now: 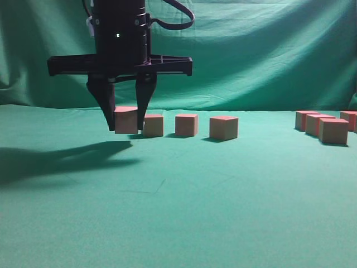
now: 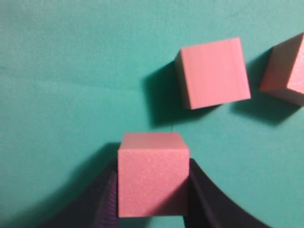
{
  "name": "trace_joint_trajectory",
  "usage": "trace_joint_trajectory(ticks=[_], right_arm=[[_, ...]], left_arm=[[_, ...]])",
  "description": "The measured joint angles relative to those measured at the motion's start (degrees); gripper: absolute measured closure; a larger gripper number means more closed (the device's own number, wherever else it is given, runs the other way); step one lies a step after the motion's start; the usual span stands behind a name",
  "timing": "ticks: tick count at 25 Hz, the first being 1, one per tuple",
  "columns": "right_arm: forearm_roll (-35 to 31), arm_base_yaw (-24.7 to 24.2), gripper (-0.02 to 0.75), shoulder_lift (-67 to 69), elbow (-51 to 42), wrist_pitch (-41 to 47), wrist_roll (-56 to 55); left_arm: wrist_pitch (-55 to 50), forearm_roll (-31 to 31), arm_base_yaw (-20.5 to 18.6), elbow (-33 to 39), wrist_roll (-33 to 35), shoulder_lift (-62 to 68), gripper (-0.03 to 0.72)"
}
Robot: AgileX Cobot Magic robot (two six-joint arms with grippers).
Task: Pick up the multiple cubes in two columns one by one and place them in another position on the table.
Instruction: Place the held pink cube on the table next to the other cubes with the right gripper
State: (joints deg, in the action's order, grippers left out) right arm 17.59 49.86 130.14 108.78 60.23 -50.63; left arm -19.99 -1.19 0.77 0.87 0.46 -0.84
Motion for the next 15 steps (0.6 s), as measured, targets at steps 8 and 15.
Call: trace_joint_trajectory(ticks=[8, 15], right_arm=[[0.0, 0.0, 0.482, 1.3, 0.1, -0.8, -0.4], [0.0, 0.0, 0.482, 1.7, 0.1, -0.9, -0.6]], left_arm=[[0.0, 0.0, 0.0, 0.0, 0.0, 0.0, 0.688], [0.0, 0.0, 0.0, 0.0, 0.0, 0.0, 0.688]])
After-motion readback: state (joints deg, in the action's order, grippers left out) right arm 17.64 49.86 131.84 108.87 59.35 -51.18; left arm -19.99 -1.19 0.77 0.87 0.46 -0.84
